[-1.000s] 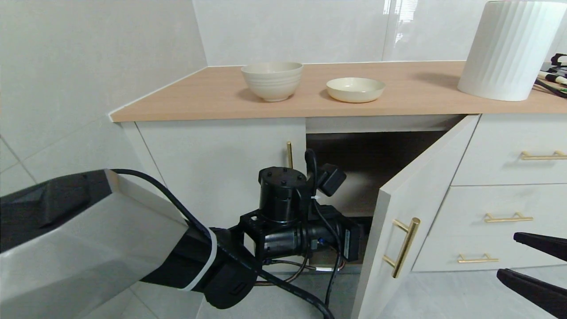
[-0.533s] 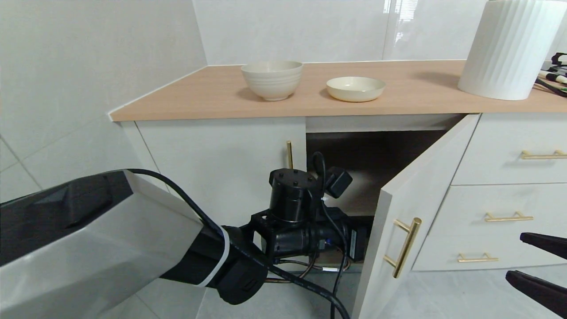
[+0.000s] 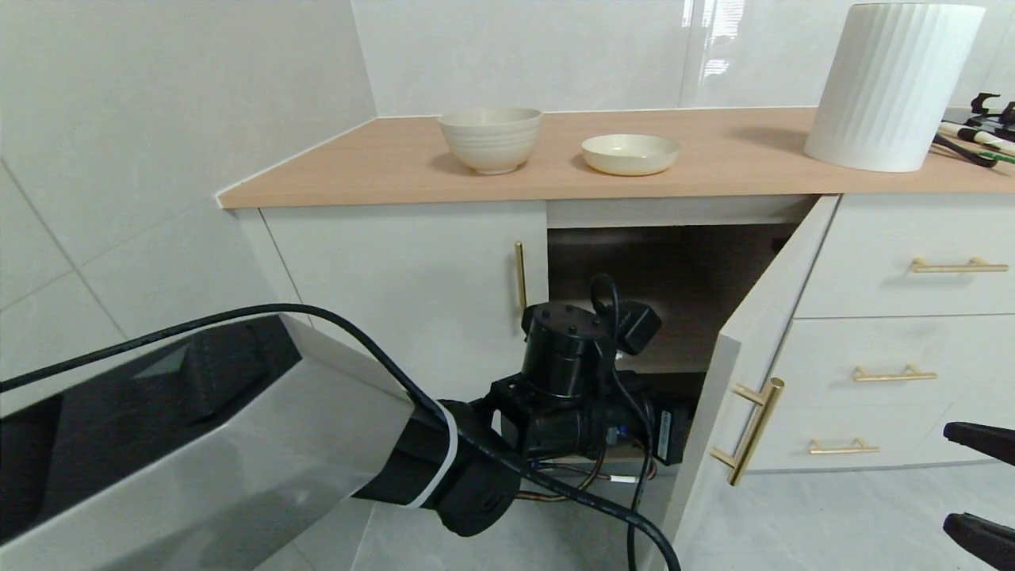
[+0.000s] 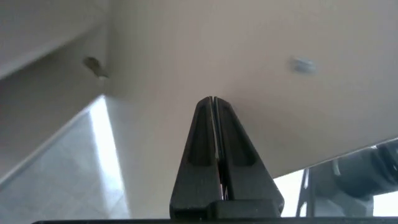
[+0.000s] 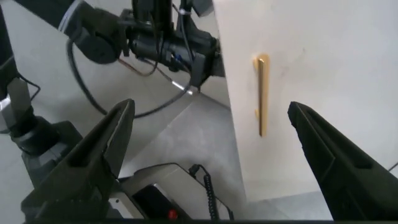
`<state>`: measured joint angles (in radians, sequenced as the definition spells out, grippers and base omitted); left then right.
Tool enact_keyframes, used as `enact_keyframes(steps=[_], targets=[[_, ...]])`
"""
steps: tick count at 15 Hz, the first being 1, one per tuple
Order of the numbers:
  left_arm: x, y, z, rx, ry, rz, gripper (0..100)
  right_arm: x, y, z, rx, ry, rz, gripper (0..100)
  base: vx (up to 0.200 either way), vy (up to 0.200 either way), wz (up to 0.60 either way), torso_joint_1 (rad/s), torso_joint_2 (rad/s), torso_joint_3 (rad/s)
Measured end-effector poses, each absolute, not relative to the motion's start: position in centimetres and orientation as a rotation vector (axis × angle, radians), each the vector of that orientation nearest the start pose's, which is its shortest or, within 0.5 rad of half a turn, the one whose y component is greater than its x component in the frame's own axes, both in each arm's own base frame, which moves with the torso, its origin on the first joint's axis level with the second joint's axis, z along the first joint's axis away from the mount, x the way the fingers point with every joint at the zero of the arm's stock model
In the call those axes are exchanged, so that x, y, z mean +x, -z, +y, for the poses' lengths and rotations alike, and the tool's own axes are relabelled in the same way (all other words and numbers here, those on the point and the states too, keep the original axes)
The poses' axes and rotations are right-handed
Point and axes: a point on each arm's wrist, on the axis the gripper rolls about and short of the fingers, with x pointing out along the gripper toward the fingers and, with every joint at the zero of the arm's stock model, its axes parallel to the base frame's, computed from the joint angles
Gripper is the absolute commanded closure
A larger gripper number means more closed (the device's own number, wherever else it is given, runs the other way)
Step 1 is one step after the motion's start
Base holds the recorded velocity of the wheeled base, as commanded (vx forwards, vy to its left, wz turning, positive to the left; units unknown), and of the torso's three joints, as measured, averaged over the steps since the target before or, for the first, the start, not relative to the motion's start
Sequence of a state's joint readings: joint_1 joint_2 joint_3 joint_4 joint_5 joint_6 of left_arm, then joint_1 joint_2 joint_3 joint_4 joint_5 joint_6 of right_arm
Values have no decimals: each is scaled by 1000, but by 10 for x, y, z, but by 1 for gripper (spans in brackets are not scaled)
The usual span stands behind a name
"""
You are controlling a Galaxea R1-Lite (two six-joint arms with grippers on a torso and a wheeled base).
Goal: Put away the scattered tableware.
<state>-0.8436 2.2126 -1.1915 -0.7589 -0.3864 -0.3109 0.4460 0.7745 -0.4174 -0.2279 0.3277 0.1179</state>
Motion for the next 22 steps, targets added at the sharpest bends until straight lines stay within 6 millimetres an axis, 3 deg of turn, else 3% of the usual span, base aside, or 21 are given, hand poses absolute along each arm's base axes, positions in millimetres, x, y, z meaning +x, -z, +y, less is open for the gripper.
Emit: enact_keyframes(steps=[4, 8, 11, 13, 16, 19, 22], targets=[[262, -101, -348, -184, 1202, 479, 100, 58, -206, 39, 111, -902, 169, 0, 0, 0, 0, 0, 0, 0], [205, -111, -388, -143, 1266, 475, 100, 48, -202, 38, 119, -1088, 170, 0, 0, 0, 0, 0, 0, 0], [203, -113, -379, -138, 1196, 467, 100, 47, -202, 37, 127, -1093, 169, 0, 0, 0, 0, 0, 0, 0], [213, -121, -358, -150, 1103, 437, 100, 51, -201, 39, 151, -1091, 198, 0, 0, 0, 0, 0, 0, 0], [228, -150, -310, -186, 961, 360, 100, 63, -206, 45, 177, -1084, 246, 0, 0, 0, 0, 0, 0, 0], [232, -183, -238, -218, 820, 281, 100, 90, -221, 54, 189, -1035, 284, 0, 0, 0, 0, 0, 0, 0], [214, -196, -148, -163, 636, 208, 100, 135, -227, 67, 203, -966, 357, 0, 0, 0, 0, 0, 0, 0]])
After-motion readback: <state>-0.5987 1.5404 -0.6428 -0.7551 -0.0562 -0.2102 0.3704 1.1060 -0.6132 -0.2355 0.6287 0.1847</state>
